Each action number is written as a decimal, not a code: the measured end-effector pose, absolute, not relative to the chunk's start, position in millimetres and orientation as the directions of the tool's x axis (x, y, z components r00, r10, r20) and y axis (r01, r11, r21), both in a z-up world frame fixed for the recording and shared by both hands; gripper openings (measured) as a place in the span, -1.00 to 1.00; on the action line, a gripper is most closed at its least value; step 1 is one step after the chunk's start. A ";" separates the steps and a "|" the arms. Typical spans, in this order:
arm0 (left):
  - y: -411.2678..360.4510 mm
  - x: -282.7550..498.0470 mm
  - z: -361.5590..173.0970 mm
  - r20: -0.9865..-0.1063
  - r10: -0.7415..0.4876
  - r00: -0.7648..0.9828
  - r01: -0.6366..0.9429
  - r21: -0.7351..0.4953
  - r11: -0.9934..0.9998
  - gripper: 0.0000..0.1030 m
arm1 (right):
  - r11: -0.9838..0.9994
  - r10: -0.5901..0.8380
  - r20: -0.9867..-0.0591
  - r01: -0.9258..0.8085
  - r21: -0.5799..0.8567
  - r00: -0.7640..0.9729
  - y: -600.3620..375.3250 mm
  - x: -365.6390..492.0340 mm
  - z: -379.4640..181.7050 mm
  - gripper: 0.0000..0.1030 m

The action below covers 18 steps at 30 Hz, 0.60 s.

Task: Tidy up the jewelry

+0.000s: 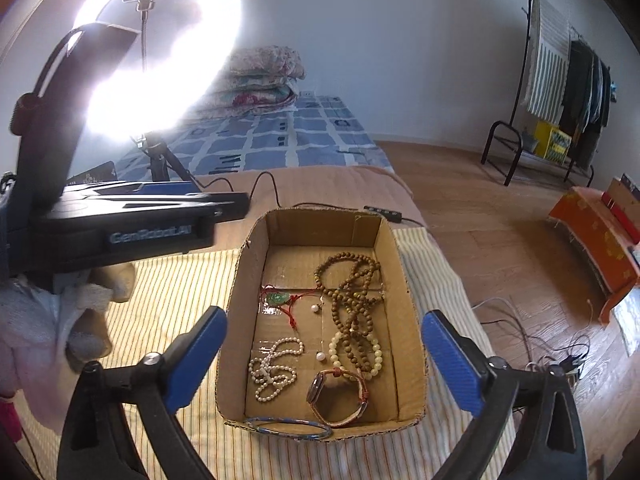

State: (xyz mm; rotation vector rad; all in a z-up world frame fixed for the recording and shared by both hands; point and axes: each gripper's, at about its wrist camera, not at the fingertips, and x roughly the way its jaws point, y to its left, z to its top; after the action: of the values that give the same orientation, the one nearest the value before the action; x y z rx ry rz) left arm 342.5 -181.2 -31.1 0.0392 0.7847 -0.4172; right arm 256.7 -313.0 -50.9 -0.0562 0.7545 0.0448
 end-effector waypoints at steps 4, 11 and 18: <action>-166.5 327.4 -21.4 -0.681 -0.340 0.648 0.364 -0.116 0.924 0.24 | 0.996 0.016 -0.668 -0.068 -0.051 0.744 -307.7 250.2 -41.6 0.95; -137.6 296.2 -3.4 -0.657 -0.320 0.683 0.341 -0.100 0.935 0.25 | 0.994 0.018 -0.630 -0.084 -0.075 0.777 -296.0 235.1 -23.2 0.96; -100.7 254.0 13.3 -0.644 -0.282 0.711 0.301 -0.084 0.950 0.33 | 0.994 0.019 -0.599 -0.082 -0.078 0.801 -291.8 215.9 -8.4 0.98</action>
State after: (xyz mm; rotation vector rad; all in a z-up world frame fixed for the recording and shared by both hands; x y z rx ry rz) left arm 254.0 -100.7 13.3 0.0277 0.7100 -0.3231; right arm 215.9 -291.8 -8.4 -0.1017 0.6406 0.0547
